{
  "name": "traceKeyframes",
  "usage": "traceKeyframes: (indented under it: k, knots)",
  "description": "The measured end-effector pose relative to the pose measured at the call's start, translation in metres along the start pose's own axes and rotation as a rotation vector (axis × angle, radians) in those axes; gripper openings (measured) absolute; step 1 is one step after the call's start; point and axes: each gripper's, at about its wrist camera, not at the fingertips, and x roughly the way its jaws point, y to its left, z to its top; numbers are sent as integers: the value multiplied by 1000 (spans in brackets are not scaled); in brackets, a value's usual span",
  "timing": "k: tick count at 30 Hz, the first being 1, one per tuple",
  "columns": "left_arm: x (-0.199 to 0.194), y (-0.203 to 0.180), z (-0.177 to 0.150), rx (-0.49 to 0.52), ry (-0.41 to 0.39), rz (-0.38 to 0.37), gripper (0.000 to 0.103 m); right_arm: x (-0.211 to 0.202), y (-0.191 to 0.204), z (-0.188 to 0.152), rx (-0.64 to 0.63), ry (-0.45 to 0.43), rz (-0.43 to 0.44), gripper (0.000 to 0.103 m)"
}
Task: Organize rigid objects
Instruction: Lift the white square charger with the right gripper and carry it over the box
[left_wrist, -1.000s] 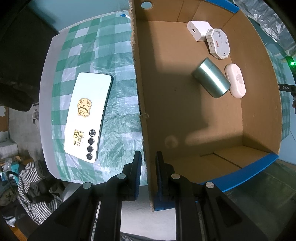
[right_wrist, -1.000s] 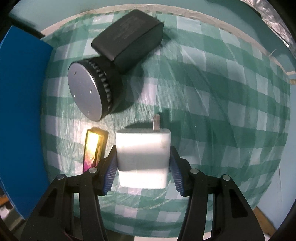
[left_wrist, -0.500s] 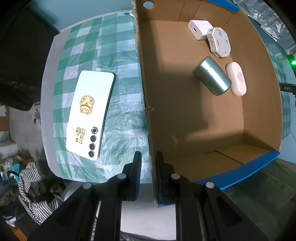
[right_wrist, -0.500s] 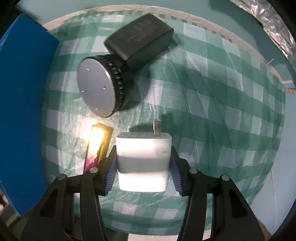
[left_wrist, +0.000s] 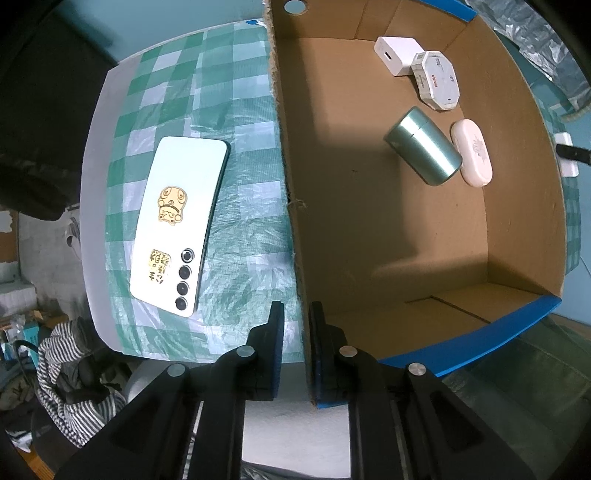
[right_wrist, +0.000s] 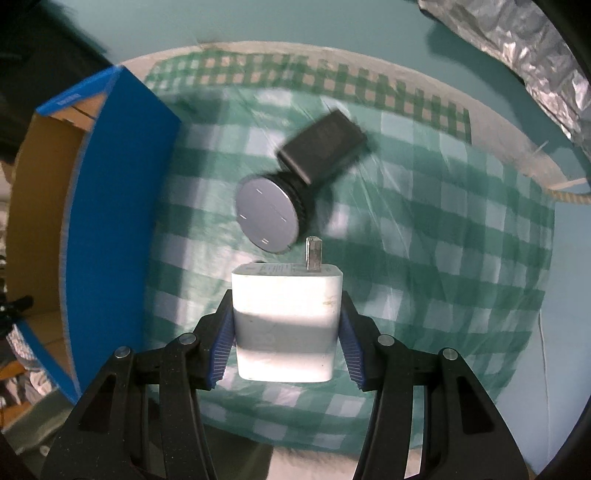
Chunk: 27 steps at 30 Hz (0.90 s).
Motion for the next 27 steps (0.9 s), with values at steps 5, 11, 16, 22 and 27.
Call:
traceKeyframes:
  k: [5,11,16,22,27]
  knots:
    - [-2,-4,0,18,-2,9,8,-23,18,6,-35,-38,22,52]
    - [-5,-5,-3,23,-9,0,6,-36,36,13,-79,-55,38,52]
    - [-6,-5,-5,23,-19,-10,4,-46,55,14,-117,-69,54,52]
    - [-5,-5,-6,33,-19,-4,4,-52,77,14,-155,-80,73,52]
    - [-5,-7,-5,39,-16,-3,4,-60,100,18,-203,-94,88,52]
